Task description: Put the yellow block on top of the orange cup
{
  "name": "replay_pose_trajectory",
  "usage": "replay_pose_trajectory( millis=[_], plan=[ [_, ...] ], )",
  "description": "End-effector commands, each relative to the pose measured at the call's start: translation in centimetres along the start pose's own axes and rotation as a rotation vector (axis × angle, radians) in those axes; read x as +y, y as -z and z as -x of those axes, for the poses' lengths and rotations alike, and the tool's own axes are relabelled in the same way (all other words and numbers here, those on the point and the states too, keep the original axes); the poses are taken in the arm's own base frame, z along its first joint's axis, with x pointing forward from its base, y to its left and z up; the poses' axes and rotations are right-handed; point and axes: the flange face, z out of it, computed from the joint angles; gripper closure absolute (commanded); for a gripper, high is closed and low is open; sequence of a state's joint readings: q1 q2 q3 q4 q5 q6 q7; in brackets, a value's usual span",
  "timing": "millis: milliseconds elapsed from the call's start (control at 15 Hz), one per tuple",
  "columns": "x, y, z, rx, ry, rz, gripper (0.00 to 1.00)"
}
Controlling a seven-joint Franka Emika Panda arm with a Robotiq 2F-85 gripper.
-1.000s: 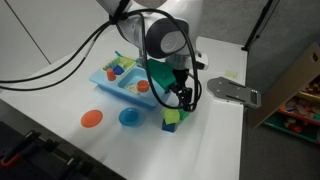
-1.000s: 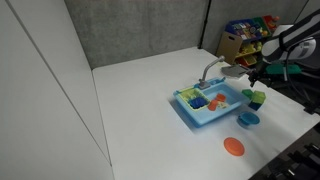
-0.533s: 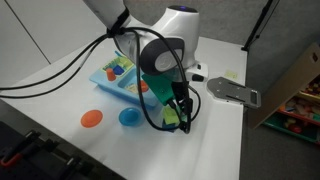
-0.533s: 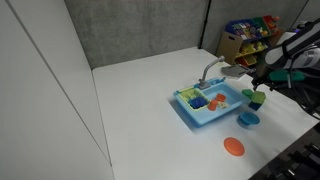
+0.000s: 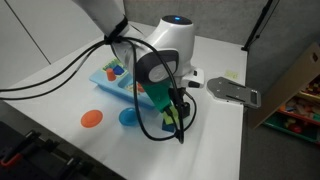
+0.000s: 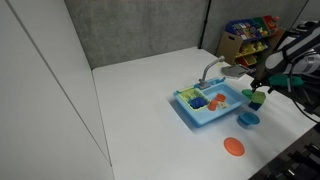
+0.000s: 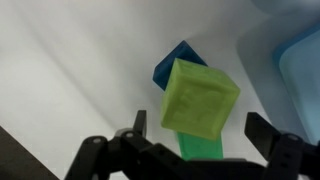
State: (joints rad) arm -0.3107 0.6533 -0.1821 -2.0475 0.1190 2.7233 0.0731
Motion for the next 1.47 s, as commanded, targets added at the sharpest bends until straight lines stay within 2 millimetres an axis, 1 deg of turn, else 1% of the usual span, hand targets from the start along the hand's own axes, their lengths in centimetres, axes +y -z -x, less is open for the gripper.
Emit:
replay_pose_trajectory(
  millis=[0, 200, 533, 600, 667, 733, 867, 1000, 1200, 1400],
  plan=[
    [0.6, 0.2, 0.2, 0.007, 0.003, -0.016, 0.00],
    [0.5, -0.3, 0.3, -0.005, -0.005, -0.010, 0.00],
    [0.3, -1.8, 0.6, -0.027, -0.002, -0.004, 0.00],
    [0.3, -2.0, 0.7, -0.031, -0.001, -0.003, 0.25],
    [0.3, -2.0, 0.7, -0.034, -0.001, -0.004, 0.28],
    [0.3, -1.8, 0.7, -0.033, -0.001, -0.006, 0.34],
    [0.2, -1.2, 0.7, -0.025, -0.001, -0.010, 0.53],
    [0.1, -0.1, 0.7, -0.013, 0.000, -0.019, 0.67],
    [-0.7, 2.1, 0.7, 0.015, 0.012, -0.033, 0.72],
    [-2.4, 4.2, 0.6, 0.044, 0.032, -0.048, 0.72]
  ],
)
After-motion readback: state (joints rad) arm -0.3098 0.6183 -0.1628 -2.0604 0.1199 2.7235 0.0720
